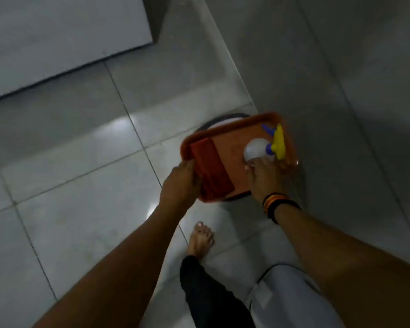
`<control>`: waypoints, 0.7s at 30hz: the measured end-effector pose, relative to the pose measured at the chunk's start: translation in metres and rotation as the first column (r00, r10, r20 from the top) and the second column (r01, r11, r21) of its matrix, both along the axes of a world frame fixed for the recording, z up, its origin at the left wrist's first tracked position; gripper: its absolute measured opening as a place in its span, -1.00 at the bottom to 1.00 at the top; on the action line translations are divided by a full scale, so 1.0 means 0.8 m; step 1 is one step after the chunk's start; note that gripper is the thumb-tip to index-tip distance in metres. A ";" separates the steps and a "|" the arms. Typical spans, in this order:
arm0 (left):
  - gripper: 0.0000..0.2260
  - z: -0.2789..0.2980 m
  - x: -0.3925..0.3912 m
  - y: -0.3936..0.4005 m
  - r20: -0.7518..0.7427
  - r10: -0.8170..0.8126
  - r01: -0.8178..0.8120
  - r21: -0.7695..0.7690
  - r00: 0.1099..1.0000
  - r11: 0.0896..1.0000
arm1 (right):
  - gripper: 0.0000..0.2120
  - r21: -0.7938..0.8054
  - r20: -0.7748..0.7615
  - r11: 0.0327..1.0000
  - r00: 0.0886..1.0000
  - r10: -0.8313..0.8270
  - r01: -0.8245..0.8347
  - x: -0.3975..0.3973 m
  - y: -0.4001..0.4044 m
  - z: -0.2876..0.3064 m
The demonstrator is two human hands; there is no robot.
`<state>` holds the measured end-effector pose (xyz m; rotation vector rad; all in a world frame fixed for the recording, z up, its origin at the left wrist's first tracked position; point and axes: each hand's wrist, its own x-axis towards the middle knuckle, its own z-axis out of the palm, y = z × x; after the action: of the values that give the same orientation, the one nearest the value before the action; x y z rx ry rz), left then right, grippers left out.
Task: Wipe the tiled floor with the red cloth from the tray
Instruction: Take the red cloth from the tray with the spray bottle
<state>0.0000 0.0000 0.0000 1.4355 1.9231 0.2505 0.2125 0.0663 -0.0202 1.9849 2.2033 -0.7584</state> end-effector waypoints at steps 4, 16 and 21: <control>-0.48 -0.075 0.017 0.054 -0.154 -0.232 0.227 -0.053 0.960 0.973 | -0.75 -0.192 -0.028 0.977 0.995 -0.096 0.089 -0.021 0.013 -0.045; -0.73 -0.113 -0.013 0.126 -0.630 -0.647 0.770 -0.120 0.429 0.627 | -0.82 -0.346 -0.063 0.857 0.901 -0.428 0.383 -0.064 -0.031 -0.084; -0.62 -0.039 -0.096 0.057 -0.070 -0.336 0.334 -0.032 0.939 0.942 | -0.80 -0.474 -0.311 0.692 0.632 -0.710 0.544 -0.081 -0.051 -0.021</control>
<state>-0.0770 0.0460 -0.0310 1.7504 1.6952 0.0177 0.1479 0.0254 -0.0373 2.5889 1.2798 -1.7465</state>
